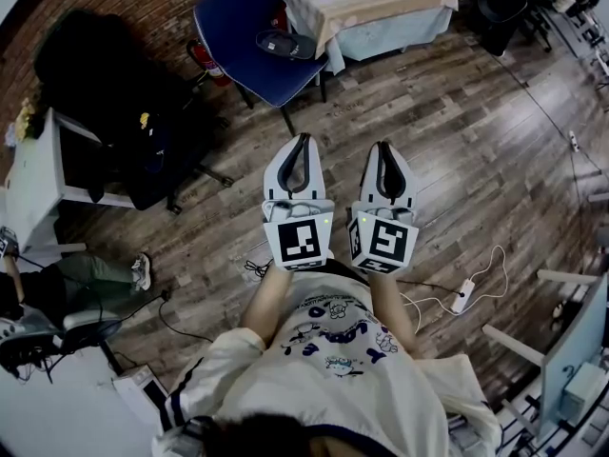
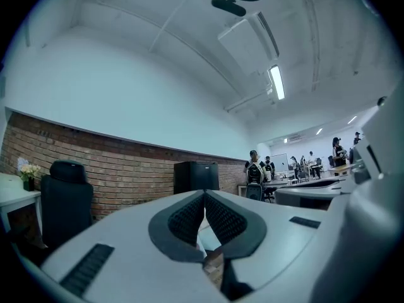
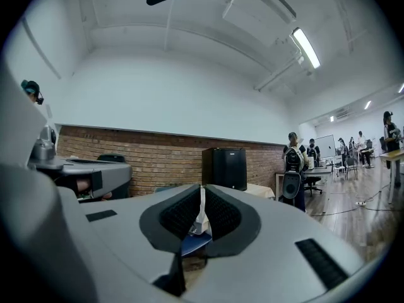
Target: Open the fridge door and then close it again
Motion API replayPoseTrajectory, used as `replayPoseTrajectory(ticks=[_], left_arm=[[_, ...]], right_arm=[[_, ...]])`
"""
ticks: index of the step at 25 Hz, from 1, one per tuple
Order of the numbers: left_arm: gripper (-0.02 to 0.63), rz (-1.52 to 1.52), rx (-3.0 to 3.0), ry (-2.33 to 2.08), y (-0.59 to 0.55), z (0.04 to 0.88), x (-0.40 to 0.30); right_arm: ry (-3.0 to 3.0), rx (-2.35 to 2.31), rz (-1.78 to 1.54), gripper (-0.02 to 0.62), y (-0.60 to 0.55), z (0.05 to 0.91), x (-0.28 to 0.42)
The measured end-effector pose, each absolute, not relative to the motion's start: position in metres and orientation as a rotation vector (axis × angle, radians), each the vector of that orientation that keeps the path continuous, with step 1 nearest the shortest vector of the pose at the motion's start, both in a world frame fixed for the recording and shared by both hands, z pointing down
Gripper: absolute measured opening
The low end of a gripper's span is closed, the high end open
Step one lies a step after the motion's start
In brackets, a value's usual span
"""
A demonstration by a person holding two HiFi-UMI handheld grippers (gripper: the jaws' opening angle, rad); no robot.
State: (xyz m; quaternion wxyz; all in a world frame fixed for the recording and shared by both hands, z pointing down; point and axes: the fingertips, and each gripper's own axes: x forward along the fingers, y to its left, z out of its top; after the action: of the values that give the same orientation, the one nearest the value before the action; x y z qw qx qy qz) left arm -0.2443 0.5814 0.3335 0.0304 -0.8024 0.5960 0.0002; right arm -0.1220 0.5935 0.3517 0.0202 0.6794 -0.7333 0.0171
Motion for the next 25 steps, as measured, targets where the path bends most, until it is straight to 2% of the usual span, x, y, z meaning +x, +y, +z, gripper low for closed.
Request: replayPoseTrajectory(ticks=[13,25], left_arm=[[0.018,0.015,-2.484,1.860,0.554,0.346,-0.246],[0.018,0.025,-2.527,1.794,0.448,0.345,-0.234]], right_arm=[[-2.255,2.099,0.106,0.043,0.568,0.371,-0.121],[-2.206,2.158,0.115,0.043,0.472,0.371,-0.109]])
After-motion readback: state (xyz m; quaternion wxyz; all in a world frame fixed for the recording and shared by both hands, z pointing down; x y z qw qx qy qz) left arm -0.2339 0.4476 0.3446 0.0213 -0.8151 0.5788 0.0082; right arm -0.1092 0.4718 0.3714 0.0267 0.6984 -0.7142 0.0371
